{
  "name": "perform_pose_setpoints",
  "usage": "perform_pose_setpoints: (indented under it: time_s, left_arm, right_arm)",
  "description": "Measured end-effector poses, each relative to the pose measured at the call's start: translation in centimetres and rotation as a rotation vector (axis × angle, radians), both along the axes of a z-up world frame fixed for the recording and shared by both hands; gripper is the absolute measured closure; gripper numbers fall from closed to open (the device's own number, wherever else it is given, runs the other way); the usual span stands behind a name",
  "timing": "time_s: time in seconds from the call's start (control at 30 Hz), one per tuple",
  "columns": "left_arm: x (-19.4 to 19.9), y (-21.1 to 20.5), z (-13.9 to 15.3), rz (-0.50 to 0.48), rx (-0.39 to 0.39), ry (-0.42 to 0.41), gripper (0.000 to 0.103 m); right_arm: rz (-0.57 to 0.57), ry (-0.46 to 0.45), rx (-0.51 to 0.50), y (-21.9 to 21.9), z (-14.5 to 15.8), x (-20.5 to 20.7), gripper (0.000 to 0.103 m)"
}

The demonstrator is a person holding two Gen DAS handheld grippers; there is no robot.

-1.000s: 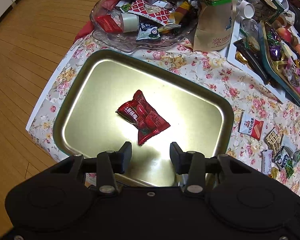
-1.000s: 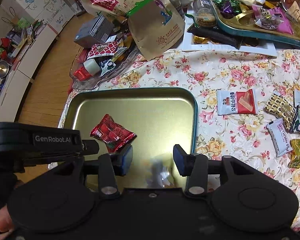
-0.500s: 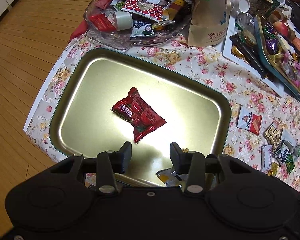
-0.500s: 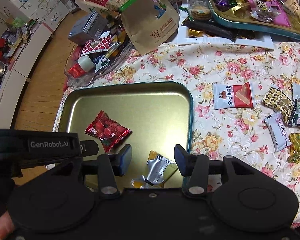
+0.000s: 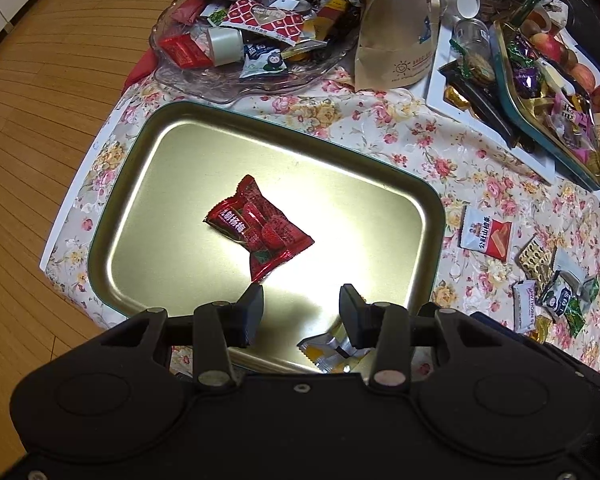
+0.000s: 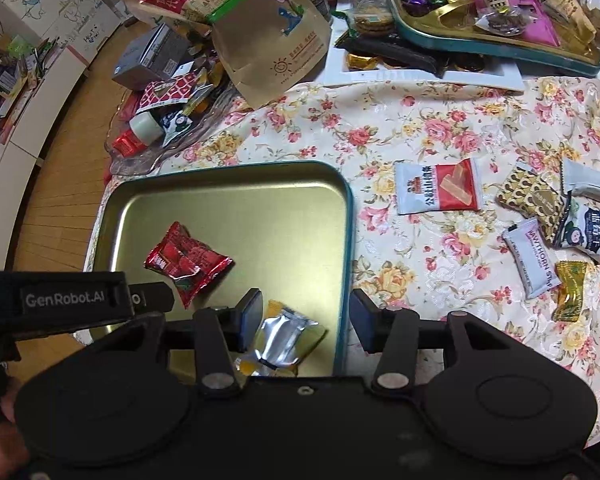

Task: Organize snacks
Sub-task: 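Move the right tool back over the snacks toward the green packet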

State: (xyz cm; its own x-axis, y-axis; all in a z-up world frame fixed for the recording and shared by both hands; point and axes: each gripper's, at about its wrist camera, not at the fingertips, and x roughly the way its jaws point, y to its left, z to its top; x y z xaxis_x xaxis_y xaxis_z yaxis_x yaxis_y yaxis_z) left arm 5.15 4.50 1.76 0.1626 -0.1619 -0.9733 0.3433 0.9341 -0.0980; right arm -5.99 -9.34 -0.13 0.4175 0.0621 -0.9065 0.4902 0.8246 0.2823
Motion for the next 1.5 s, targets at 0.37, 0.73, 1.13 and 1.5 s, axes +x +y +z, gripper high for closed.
perform_pose_setpoints:
  time_s: [0.37, 0.73, 1.13, 1.5]
  left_arm:
    - [-0.8, -1.3, 0.4, -0.027, -0.001, -0.018, 0.053]
    - [-2.2, -3.6, 0.5, -0.084, 0.018, -0.041, 0.053]
    - [-4.4, -7.1, 0.6, -0.167, 0.039, -0.063, 0.053]
    - [-6.6, -10.2, 0.6, -0.237, 0.051, -0.076, 0.053]
  right_arm:
    - [-0.103, 0.006, -0.137, -2.8, 0.1, -2.3, 0.05]
    - [-0.196, -0.023, -0.425, -5.8, 0.7, -5.7, 0.054]
    - [-0.309, 0.042, -0.519, -9.3, 0.2, -8.3, 0.054]
    - [-0.309, 0.122, -0.448, -11.8, -1.1, -9.7, 0.059]
